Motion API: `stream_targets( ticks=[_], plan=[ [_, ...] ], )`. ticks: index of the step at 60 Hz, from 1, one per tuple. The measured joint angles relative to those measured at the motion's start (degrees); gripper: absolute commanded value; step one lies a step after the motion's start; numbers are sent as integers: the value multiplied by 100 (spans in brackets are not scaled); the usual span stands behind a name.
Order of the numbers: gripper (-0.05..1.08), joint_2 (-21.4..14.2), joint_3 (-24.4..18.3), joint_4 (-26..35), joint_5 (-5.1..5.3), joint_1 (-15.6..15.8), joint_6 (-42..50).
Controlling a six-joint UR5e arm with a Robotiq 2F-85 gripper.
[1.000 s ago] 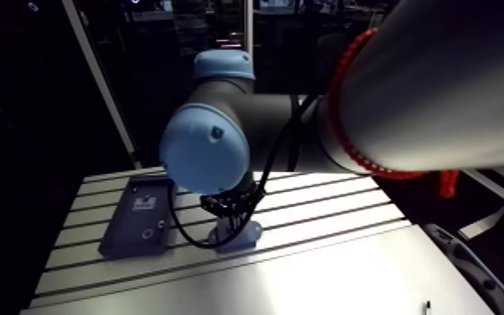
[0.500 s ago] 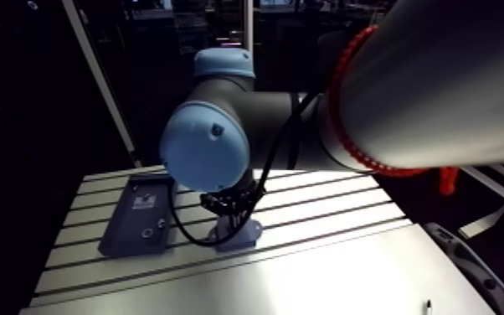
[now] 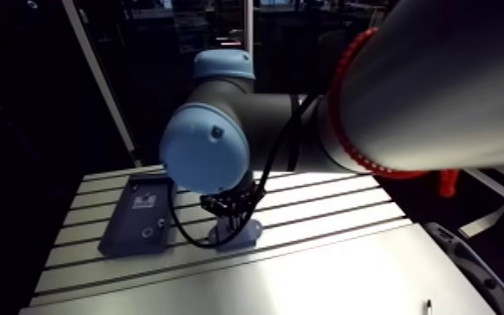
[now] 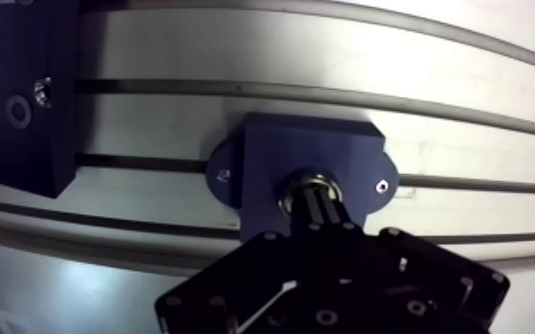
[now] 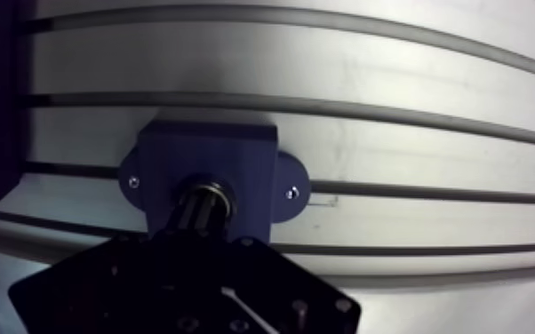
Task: Pick up the bearing and press it into the housing until flush.
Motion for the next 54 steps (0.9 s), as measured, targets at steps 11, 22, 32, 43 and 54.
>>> stream_targets(
  ticks=[11,22,32,43,54],
  plan=[
    [90,16,4,-10,0,0,-1],
    [90,29,3,-14,0,0,-2],
    [90,30,8,-16,-1,0,-2],
    [90,33,13,-15,0,0,-2],
    [90,33,27,-16,1,0,-1]
  ],
)
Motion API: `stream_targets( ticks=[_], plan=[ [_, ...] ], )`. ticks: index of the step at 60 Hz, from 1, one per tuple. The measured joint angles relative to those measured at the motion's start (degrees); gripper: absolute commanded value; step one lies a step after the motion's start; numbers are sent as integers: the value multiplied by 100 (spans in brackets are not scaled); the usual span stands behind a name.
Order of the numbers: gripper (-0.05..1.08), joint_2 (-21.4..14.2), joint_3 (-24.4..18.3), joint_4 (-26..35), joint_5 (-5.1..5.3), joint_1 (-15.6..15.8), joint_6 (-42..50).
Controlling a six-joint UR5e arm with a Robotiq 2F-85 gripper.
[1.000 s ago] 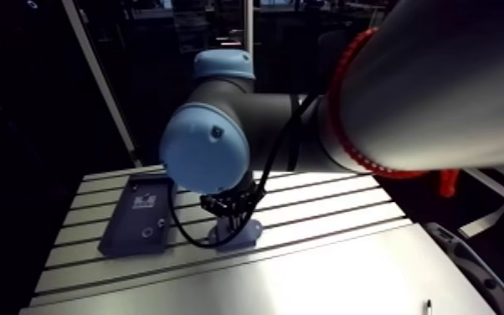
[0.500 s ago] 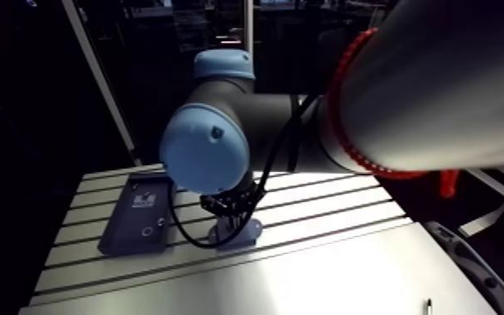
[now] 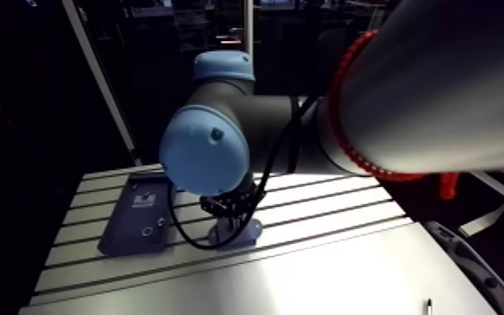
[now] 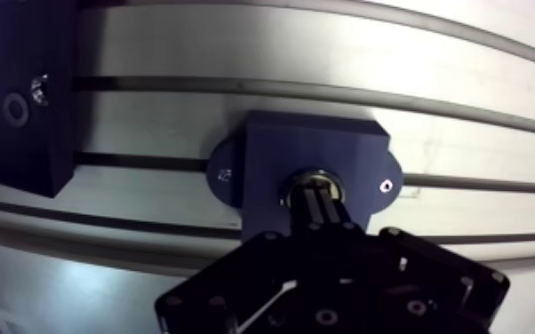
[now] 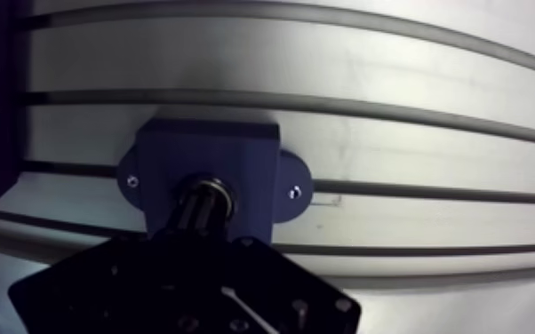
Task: Pick up the bearing and press it into the housing until flush.
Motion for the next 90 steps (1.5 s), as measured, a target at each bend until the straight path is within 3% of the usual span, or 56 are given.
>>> stream_targets(
  ticks=[90],
  plan=[
    [90,20,38,-17,-10,0,-79]
  ],
)
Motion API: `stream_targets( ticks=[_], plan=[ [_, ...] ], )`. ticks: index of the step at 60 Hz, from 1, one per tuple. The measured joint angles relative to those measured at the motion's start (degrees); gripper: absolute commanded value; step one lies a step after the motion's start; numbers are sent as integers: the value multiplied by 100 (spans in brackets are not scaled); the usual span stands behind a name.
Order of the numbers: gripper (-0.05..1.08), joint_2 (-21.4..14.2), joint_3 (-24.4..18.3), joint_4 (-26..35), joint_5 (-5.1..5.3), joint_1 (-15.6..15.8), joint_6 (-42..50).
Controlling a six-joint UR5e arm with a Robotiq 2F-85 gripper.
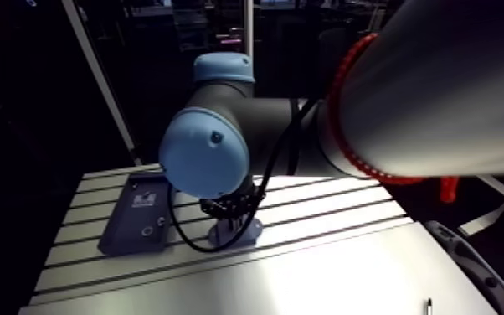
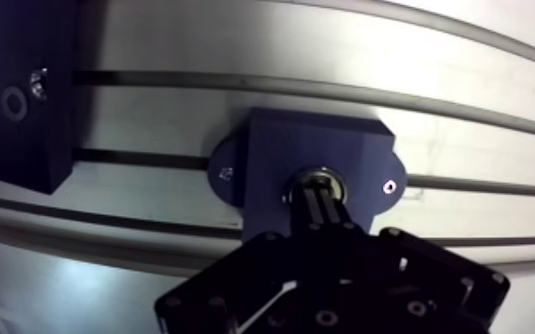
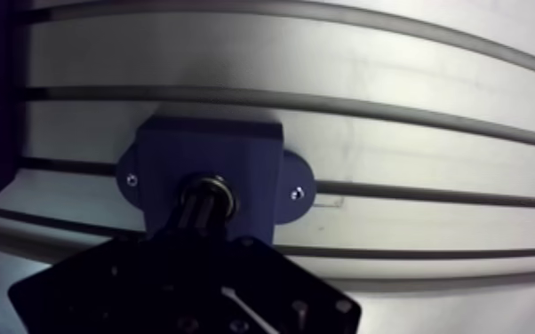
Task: Pick up the bearing and press it into the housing until flush.
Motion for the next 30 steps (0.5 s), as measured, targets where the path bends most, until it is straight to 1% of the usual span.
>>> stream_targets(
  ticks=[30],
  plan=[
    [90,-3,18,1,-1,0,-4]
  ],
)
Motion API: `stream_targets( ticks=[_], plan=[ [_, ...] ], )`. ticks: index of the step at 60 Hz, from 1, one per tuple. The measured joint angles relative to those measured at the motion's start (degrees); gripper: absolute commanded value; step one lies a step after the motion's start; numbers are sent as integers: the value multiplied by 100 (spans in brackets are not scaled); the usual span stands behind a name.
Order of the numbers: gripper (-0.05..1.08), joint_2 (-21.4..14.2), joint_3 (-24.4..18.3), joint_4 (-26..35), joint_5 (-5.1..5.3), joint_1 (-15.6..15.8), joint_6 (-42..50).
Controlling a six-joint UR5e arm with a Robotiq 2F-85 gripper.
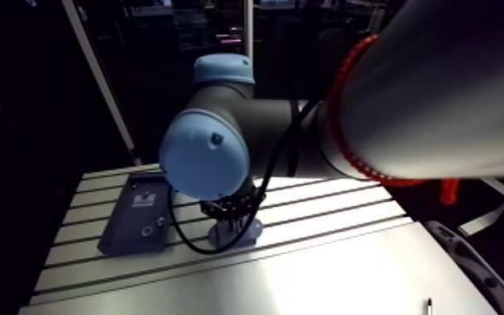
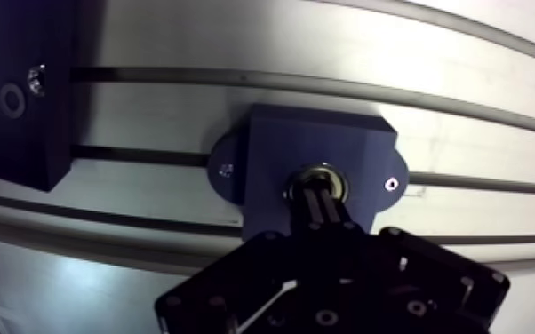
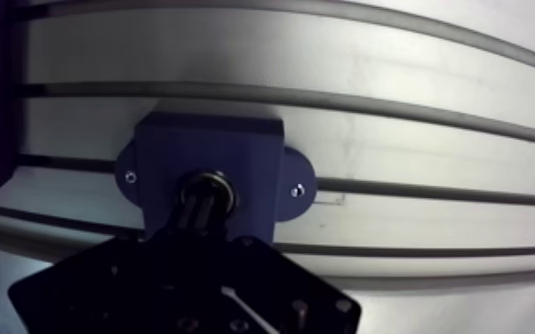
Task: Pick up the bearing and press it into the housing until flush.
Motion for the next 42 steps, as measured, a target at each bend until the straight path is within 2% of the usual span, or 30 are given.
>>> stream_targets(
  ticks=[24,42],
  plan=[
    [90,-65,-67,50,-7,15,1],
    [90,-247,-115,194,-28,46,-5]
  ],
)
